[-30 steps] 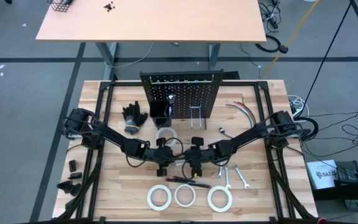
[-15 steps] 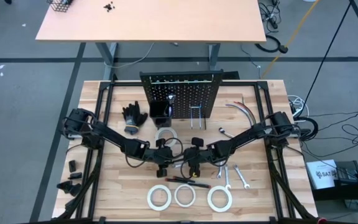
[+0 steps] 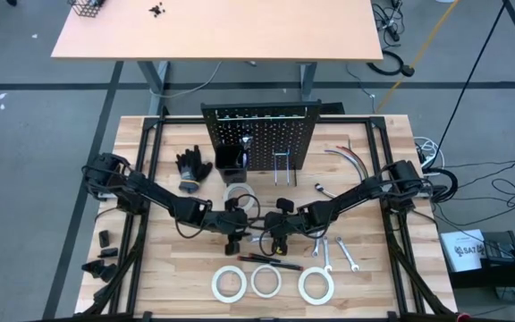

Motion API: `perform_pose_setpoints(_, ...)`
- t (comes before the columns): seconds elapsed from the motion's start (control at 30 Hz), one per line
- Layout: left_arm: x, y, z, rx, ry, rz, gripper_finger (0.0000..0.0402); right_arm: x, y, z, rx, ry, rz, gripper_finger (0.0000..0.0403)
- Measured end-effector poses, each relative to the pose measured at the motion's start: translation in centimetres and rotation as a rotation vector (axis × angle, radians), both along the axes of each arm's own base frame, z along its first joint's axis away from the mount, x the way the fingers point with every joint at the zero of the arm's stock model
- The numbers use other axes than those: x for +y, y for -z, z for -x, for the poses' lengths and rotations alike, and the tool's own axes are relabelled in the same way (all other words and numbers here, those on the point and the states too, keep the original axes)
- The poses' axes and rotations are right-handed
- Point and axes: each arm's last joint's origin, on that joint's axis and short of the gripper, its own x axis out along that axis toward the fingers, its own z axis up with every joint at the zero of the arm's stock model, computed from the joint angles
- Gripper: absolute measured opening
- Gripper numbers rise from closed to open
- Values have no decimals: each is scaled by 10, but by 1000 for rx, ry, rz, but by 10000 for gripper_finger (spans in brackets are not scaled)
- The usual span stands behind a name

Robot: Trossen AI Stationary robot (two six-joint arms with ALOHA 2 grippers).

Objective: Hang tools onto peg board
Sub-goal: Put the black nut driver into the black bin on the peg board

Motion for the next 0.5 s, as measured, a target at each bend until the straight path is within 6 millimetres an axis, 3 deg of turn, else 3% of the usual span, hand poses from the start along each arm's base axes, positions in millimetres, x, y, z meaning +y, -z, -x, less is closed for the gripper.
perform_pose_setpoints(0.5, -11, -8, -3, -46, 86, -83, 138, 7, -33, 6, -73, -63, -22, 41)
